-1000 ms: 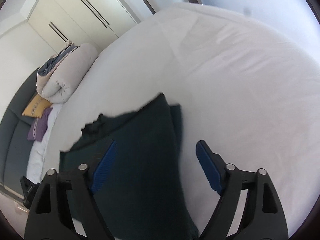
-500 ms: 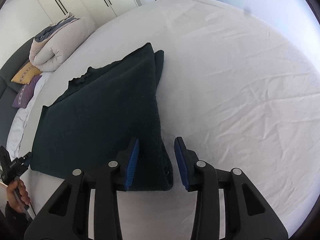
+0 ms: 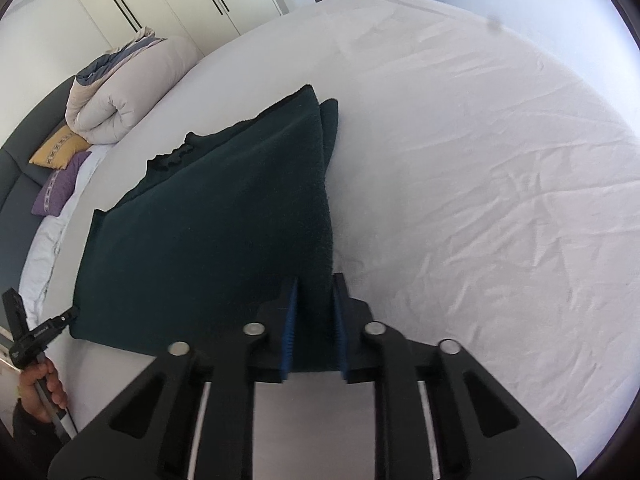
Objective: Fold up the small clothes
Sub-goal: 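Press the folded edge of the sweater with both tools closed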
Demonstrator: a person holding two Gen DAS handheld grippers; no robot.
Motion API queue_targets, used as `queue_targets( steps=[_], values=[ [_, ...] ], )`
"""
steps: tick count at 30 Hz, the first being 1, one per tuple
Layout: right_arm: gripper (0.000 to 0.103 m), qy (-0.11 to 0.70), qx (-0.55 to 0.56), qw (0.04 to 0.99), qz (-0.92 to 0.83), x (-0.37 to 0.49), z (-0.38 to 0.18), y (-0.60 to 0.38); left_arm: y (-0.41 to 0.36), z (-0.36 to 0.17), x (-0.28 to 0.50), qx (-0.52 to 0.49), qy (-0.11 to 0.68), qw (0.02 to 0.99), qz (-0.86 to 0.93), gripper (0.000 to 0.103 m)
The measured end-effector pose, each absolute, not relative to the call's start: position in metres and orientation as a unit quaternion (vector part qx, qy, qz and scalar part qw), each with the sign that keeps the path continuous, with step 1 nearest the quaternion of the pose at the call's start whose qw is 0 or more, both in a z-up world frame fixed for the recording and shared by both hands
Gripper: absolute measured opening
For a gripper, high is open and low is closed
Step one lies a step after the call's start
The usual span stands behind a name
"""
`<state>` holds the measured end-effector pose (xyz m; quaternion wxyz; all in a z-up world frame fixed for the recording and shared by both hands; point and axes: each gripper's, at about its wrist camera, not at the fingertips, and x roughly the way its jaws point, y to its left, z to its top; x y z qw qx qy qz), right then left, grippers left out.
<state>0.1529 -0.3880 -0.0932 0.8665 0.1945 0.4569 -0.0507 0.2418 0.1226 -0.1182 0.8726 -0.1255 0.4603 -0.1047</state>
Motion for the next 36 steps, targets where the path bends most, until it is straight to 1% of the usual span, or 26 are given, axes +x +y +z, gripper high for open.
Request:
queue_targets(
  steps=[3,8,12,15,17,21,28,32,36],
  values=[
    [0.010,0.453,0.177,0.872,-0.059,0.146,-0.086,-0.385,0.115,-0.114,0.239,-0.099,0.454,0.880,-0.095,0.010],
    [0.009,0.448,0.133,0.881,-0.073,0.139,-0.073,-0.371,0.110,-0.112,0.236,-0.074,0.454,0.884,-0.083,0.009],
    [0.009,0.443,0.128,0.884,-0.074,0.131,-0.066,-0.366,0.110,-0.109,0.230,-0.057,0.449,0.888,-0.080,0.007],
    [0.009,0.453,0.113,0.881,-0.078,0.130,-0.072,-0.364,0.111,-0.112,0.227,-0.052,0.448,0.889,-0.078,0.007],
    [0.009,0.461,0.124,0.875,-0.081,0.128,-0.077,-0.368,0.111,-0.112,0.223,-0.051,0.447,0.890,-0.076,0.007],
    [0.008,0.451,0.122,0.881,-0.080,0.123,-0.071,-0.366,0.107,-0.111,0.216,-0.029,0.441,0.894,-0.072,0.006],
    [0.008,0.458,0.120,0.877,-0.081,0.121,-0.078,-0.370,0.117,-0.120,0.213,-0.064,0.446,0.890,-0.072,0.006],
    [0.007,0.463,0.119,0.875,-0.081,0.119,-0.082,-0.372,0.115,-0.121,0.211,-0.057,0.445,0.891,-0.073,0.006],
    [0.007,0.477,0.126,0.866,-0.076,0.116,-0.098,-0.378,0.116,-0.126,0.213,-0.064,0.448,0.889,-0.073,0.007]
  ],
)
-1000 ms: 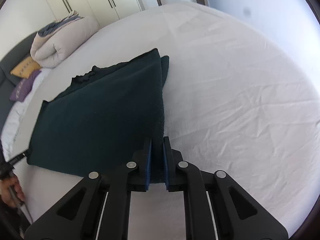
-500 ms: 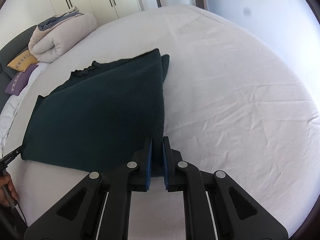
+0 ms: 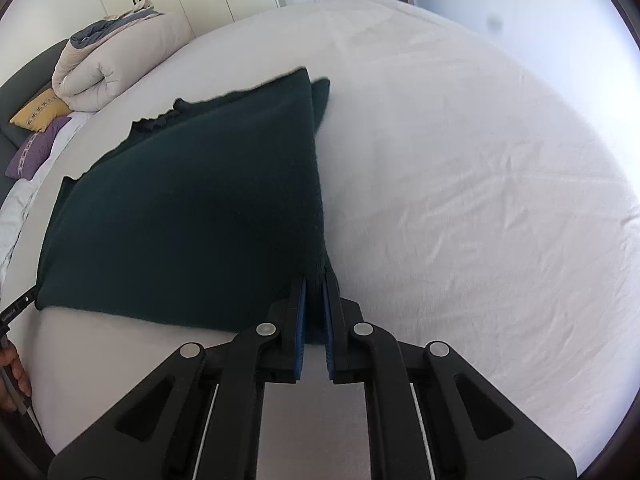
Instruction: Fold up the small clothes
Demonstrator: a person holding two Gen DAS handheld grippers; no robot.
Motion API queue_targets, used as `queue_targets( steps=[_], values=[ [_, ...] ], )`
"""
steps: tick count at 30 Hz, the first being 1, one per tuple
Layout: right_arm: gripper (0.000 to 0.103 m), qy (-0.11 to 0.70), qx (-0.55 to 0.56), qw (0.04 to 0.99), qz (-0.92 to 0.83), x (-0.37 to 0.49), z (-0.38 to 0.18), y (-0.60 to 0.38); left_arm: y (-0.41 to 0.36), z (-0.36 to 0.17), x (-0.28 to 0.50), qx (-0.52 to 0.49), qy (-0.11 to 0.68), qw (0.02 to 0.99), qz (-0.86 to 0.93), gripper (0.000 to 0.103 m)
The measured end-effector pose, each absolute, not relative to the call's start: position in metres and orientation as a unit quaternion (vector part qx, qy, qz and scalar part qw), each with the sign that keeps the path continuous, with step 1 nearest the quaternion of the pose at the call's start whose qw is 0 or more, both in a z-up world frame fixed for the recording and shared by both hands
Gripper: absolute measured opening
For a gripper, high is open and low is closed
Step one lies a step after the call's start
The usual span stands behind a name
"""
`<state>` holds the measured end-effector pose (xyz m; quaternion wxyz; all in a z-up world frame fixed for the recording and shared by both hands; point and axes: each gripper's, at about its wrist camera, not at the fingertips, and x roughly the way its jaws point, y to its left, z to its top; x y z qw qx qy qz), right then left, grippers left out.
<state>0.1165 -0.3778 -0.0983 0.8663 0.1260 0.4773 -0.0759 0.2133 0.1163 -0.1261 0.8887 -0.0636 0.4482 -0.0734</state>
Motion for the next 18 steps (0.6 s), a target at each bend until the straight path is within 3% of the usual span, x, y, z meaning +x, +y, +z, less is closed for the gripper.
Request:
queue_targets(
  steps=[4,6,9,13,15,18],
  values=[
    [0.010,0.471,0.152,0.866,-0.068,0.114,-0.098,-0.385,0.119,-0.122,0.214,-0.073,0.450,0.887,-0.074,0.022],
    [0.028,0.477,0.170,0.858,-0.084,0.111,-0.094,-0.391,0.127,-0.110,0.209,-0.085,0.445,0.890,-0.057,0.037],
    [0.044,0.457,0.198,0.860,-0.115,0.100,-0.078,-0.400,0.135,-0.082,0.202,-0.092,0.413,0.905,-0.046,0.037],
    [0.046,0.401,0.239,0.879,-0.094,0.098,-0.048,-0.399,0.116,-0.051,0.226,-0.070,0.391,0.915,-0.072,0.041],
    [0.046,0.393,0.258,0.882,-0.043,0.119,-0.041,-0.384,0.096,-0.047,0.248,-0.050,0.398,0.912,-0.084,0.056],
    [0.046,0.393,0.297,0.869,0.041,0.170,-0.045,-0.352,0.057,-0.053,0.286,-0.018,0.403,0.909,-0.103,0.060]
  ],
)
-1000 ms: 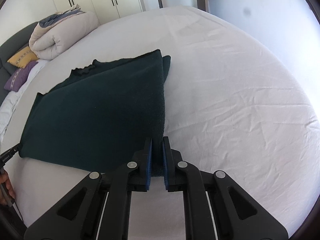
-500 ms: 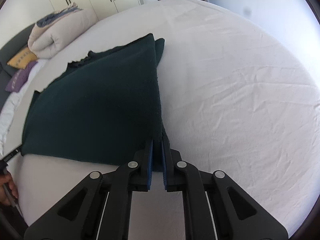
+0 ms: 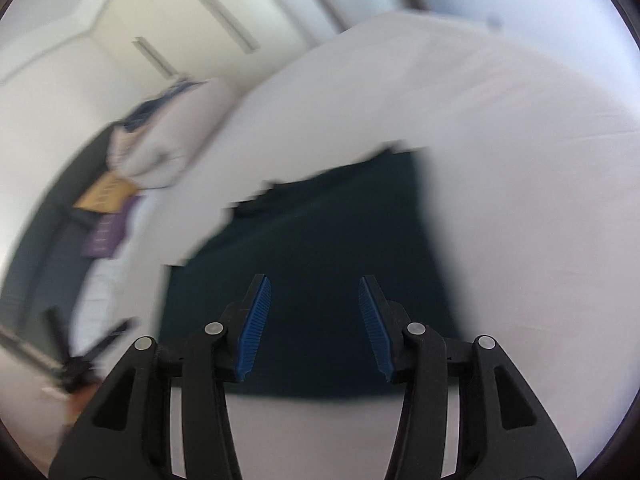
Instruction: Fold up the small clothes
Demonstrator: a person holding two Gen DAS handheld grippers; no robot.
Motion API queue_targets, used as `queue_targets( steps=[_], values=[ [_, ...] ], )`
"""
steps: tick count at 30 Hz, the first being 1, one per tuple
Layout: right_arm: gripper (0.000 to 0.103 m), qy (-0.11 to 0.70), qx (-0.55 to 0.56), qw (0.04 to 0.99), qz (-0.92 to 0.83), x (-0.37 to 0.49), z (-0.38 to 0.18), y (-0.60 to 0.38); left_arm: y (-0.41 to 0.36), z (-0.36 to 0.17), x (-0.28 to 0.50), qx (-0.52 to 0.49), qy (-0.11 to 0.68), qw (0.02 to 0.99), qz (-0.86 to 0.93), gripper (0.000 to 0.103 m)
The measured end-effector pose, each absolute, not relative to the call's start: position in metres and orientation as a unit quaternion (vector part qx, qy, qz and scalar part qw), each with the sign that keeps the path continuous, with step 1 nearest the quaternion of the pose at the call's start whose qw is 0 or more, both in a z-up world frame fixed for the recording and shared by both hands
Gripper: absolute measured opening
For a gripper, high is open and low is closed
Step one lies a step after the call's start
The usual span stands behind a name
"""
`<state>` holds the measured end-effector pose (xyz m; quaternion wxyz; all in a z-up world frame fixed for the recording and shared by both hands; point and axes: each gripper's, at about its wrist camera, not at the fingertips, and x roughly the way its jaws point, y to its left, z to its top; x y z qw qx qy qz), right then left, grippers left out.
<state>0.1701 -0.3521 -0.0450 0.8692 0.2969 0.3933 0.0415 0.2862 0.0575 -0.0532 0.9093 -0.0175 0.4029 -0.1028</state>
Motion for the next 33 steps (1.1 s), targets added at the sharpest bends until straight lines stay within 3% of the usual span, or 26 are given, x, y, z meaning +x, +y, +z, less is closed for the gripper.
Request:
queue_targets(
  steps=[8,10,12,16,25,29,33],
  values=[
    [0.046,0.459,0.375,0.791,0.152,0.299,-0.120,-0.265,0.015,-0.100,0.375,0.019,0.433,0.897,-0.082,0.060],
    [0.044,0.461,0.380,0.788,0.151,0.314,-0.138,-0.260,0.019,-0.116,0.379,0.020,0.432,0.898,-0.084,0.070],
    [0.030,0.448,0.383,0.795,0.144,0.320,-0.149,-0.268,0.033,-0.123,0.377,-0.022,0.423,0.901,-0.099,0.073],
    [0.020,0.394,0.426,0.806,0.122,0.314,-0.158,-0.321,0.044,-0.123,0.377,-0.047,0.422,0.898,-0.116,0.074],
    [0.023,0.292,0.480,0.823,-0.079,0.245,-0.147,-0.453,0.035,-0.125,0.373,-0.028,0.416,0.902,-0.110,0.077],
    [0.026,0.281,0.466,0.837,-0.060,0.233,-0.123,-0.425,0.032,-0.127,0.371,-0.016,0.412,0.905,-0.103,0.078],
    [0.026,0.331,0.436,0.835,0.065,0.251,-0.116,-0.342,0.031,-0.126,0.370,-0.014,0.412,0.906,-0.102,0.078]
  ],
)
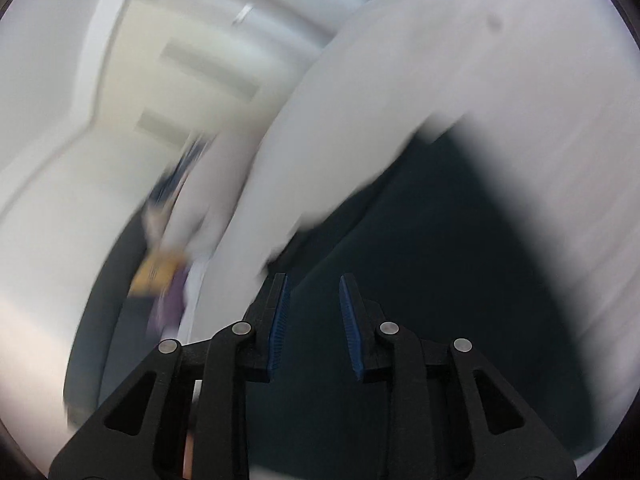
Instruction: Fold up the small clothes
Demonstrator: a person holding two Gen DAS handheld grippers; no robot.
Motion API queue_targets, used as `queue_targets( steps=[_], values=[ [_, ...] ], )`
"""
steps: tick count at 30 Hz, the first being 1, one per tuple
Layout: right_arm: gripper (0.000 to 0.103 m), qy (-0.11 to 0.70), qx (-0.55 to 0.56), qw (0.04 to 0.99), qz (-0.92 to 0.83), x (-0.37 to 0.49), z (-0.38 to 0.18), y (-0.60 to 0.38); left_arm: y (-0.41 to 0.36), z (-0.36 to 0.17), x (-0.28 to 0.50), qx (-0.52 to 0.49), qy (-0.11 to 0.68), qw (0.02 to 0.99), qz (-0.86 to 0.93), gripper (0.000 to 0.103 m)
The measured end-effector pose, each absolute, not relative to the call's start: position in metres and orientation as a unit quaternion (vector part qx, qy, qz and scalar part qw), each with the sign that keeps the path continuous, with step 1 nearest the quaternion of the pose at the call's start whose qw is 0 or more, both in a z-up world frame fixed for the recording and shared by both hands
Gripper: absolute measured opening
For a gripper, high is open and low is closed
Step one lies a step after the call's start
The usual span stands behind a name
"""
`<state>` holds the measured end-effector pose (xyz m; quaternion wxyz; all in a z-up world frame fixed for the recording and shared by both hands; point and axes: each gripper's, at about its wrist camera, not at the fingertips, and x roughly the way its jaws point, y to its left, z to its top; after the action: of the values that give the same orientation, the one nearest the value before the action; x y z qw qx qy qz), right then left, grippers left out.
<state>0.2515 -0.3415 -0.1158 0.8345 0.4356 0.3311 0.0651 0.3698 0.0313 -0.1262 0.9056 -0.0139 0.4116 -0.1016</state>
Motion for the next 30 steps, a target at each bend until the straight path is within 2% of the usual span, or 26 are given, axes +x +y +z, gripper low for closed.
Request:
queue_targets(
  steps=[6,10,18,25,27,30],
  values=[
    [0.026,0.448,0.391,0.793,0.131,0.288,-0.167,-0.256,0.033,-0.128,0.368,-0.012,0.409,0.907,-0.101,0.078],
    [0.025,0.420,0.431,0.787,0.134,0.281,-0.179,-0.276,0.034,-0.128,0.368,-0.013,0.408,0.907,-0.102,0.078],
    [0.025,0.330,0.483,0.810,0.030,0.220,-0.173,-0.385,0.036,-0.128,0.369,-0.013,0.407,0.907,-0.102,0.078],
    [0.026,0.320,0.469,0.822,-0.044,0.174,-0.157,-0.421,0.040,-0.121,0.369,-0.027,0.424,0.899,-0.107,0.078],
    [0.026,0.319,0.461,0.826,-0.050,0.163,-0.144,-0.419,0.040,-0.110,0.355,-0.031,0.433,0.896,-0.090,0.070],
    [0.026,0.310,0.451,0.837,-0.008,0.164,-0.124,-0.396,0.031,-0.087,0.317,-0.066,0.422,0.894,-0.135,0.069]
  ],
)
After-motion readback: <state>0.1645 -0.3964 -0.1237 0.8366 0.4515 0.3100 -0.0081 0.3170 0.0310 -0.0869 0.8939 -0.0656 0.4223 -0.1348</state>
